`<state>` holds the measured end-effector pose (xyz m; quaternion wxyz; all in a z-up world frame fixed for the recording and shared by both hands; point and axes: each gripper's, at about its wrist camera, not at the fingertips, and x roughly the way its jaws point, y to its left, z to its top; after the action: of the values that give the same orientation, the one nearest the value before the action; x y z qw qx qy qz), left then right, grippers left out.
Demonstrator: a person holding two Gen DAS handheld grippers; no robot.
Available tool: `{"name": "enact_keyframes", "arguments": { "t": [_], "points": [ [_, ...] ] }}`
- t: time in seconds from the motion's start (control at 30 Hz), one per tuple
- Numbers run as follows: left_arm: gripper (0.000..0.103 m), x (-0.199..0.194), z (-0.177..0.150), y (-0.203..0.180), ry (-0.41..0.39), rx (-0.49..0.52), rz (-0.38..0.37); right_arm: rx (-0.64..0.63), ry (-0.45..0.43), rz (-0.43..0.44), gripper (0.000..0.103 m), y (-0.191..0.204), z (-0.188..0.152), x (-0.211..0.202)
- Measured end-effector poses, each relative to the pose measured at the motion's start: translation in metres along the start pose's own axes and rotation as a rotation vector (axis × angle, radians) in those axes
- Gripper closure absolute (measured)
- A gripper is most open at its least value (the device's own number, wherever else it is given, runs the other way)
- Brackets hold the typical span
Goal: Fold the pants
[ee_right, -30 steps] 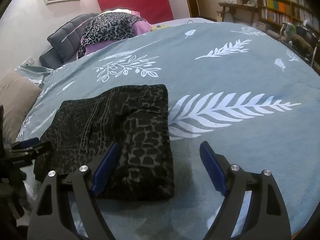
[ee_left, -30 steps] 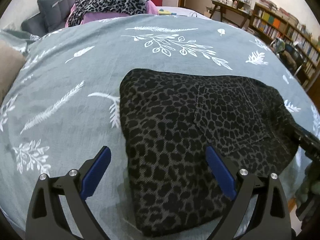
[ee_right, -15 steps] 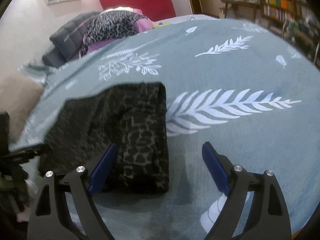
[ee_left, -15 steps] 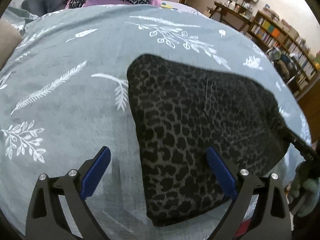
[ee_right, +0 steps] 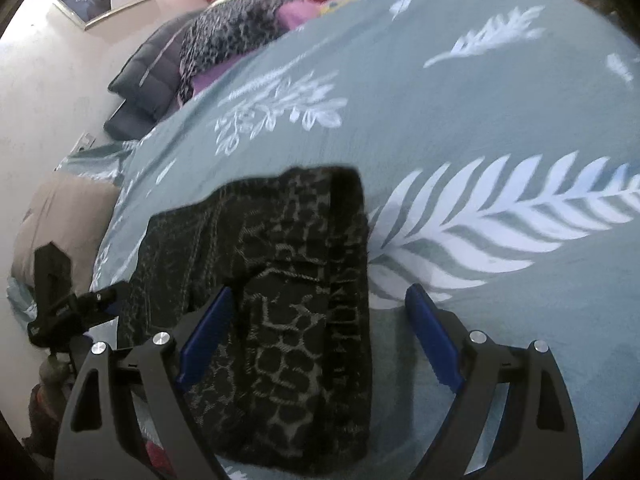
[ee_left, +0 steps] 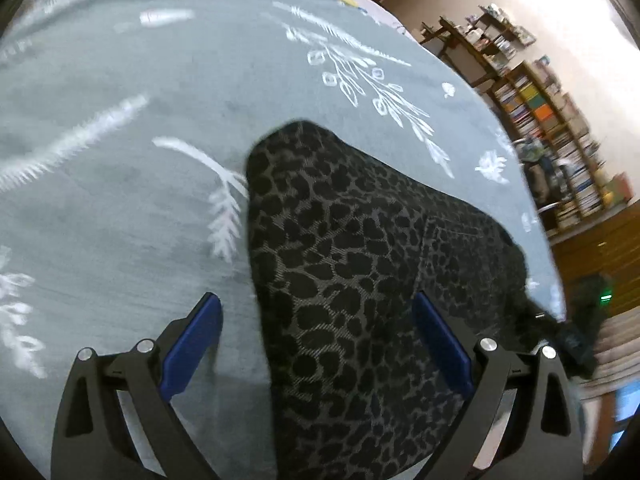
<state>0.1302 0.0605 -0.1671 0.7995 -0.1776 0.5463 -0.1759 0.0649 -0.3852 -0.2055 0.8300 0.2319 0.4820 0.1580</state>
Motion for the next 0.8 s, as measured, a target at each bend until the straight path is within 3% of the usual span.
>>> {"name": "enact_keyframes", "arguments": {
  "t": [0.13, 0.33, 0.6, 0.77, 0.8],
  "points": [
    [0.008, 0.006, 0.002, 0.005, 0.007, -0.019, -0.044, 0.003, 0.039, 0.047, 0.01, -0.004, 0.004, 0.008],
    [0.008, 0.011, 0.002, 0.003, 0.015, 0.009, -0.037, -0.016, 0.061, 0.075, 0.009, 0.004, 0.006, 0.017],
    [0.008, 0.014, 0.008, 0.007, 0.018, -0.024, -0.064, -0.026, 0.093, 0.125, 0.011, 0.011, 0.004, 0.021],
    [0.013, 0.022, 0.009, 0.0, 0.083, -0.003, -0.176, -0.035, 0.115, 0.136, 0.011, 0.014, 0.005, 0.021],
    [0.016, 0.021, 0.009, 0.0, 0.084, 0.002, -0.173, -0.025, 0.112, 0.135, 0.017, 0.011, 0.007, 0.021]
  ]
}}
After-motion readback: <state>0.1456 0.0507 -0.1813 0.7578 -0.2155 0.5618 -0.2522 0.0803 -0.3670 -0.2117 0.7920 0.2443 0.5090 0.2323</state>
